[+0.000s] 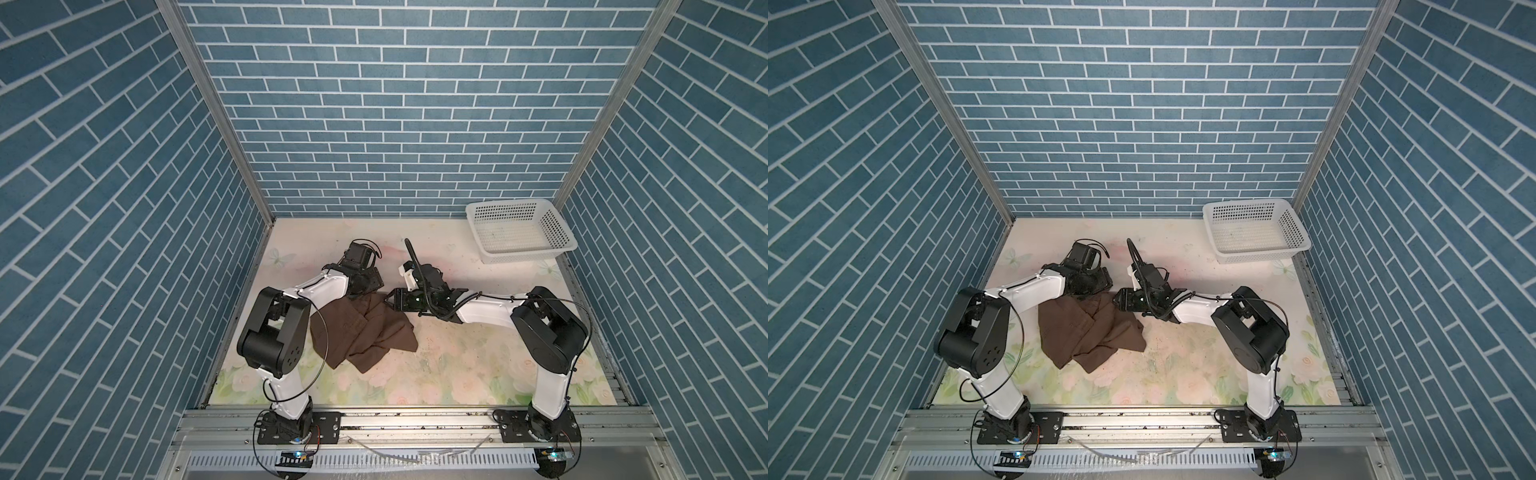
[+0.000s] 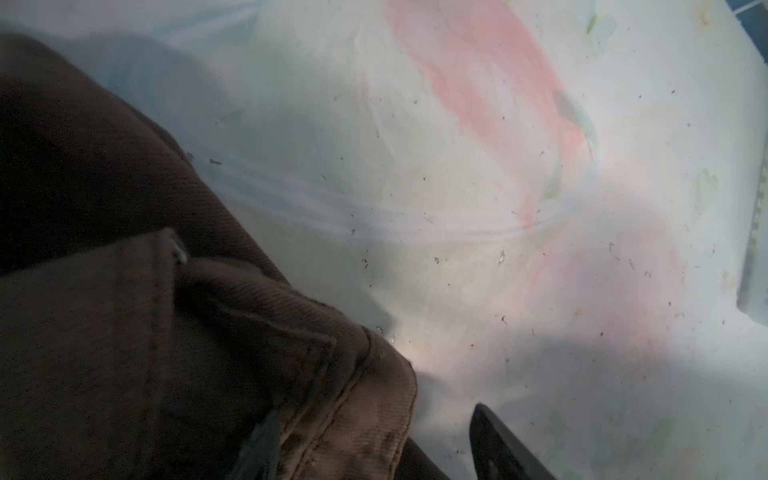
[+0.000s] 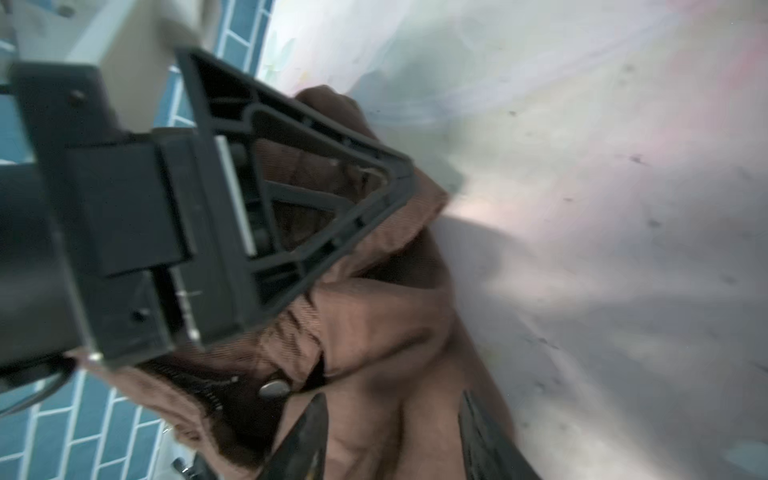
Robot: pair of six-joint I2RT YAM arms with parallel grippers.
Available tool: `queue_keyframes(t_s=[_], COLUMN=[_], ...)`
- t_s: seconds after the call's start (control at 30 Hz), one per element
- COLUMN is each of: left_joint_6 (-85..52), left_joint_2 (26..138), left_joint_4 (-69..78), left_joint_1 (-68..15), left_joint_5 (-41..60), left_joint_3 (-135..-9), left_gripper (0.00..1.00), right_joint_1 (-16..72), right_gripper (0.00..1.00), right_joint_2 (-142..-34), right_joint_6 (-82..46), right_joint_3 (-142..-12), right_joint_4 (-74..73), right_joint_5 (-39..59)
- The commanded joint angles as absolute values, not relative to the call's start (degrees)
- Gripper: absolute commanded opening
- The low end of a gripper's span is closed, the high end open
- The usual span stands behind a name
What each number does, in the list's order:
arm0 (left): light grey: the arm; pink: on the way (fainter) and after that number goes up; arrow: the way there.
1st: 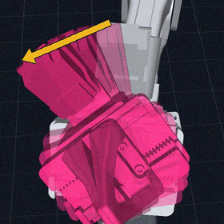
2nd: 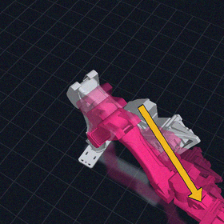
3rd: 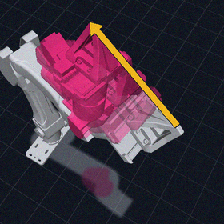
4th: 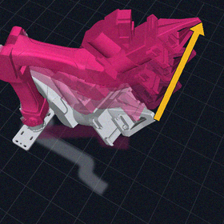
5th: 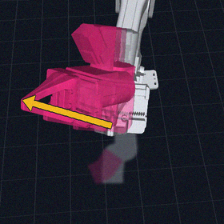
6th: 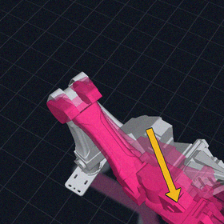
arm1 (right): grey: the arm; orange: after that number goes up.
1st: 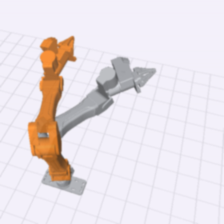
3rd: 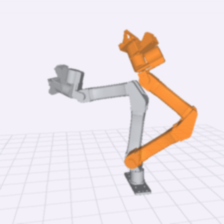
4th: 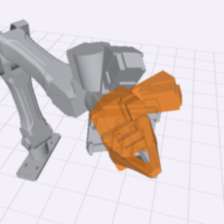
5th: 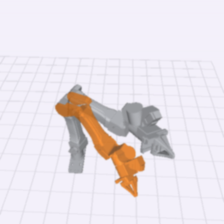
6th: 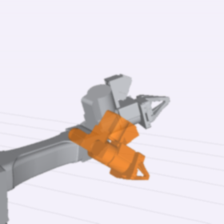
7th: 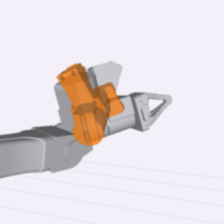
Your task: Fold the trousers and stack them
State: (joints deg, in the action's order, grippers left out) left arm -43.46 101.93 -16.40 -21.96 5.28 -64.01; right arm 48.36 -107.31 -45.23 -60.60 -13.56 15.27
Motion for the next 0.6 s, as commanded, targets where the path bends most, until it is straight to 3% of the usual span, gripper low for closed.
queue_keyframes(t_s=[0.0, 0.1, 0.13, 0.23, 0.27, 0.57], left_joint_6=[-42.5, -41.8, -41.6, -40.8, -40.6, -36.4], left_joint_2=[104.3, 105.6, 105.9, 105.9, 105.5, 92.3], left_joint_4=[-18.9, -20.2, -20.1, -20.0, -20.6, -27.9], left_joint_1=[-22.0, -21.9, -21.9, -22.0, -22.1, -23.5], left_joint_5=[5.4, 5.1, 5.4, 7.6, 7.7, 4.7], left_joint_3=[-65.7, -65.4, -65.2, -66.1, -67.2, -78.5], left_gripper=[0.74, 0.71, 0.62, 0.08, 0.00, 0.00], right_joint_1=[48.4, 48.2, 48.1, 48.1, 48.1, 48.4], right_gripper=[0.51, 0.52, 0.52, 0.52, 0.53, 0.56], right_joint_2=[-102.3, -100.3, -99.8, -98.6, -98.1, -91.7], right_joint_6=[-45.0, -44.3, -44.1, -43.4, -43.3, -37.3], right_joint_3=[-57.1, -54.8, -54.4, -54.0, -54.0, -57.2], right_joint_4=[-9.4, -8.4, -8.1, -7.3, -7.2, -4.4], right_joint_5=[6.1, 3.0, 2.4, 1.6, 1.6, -0.2])
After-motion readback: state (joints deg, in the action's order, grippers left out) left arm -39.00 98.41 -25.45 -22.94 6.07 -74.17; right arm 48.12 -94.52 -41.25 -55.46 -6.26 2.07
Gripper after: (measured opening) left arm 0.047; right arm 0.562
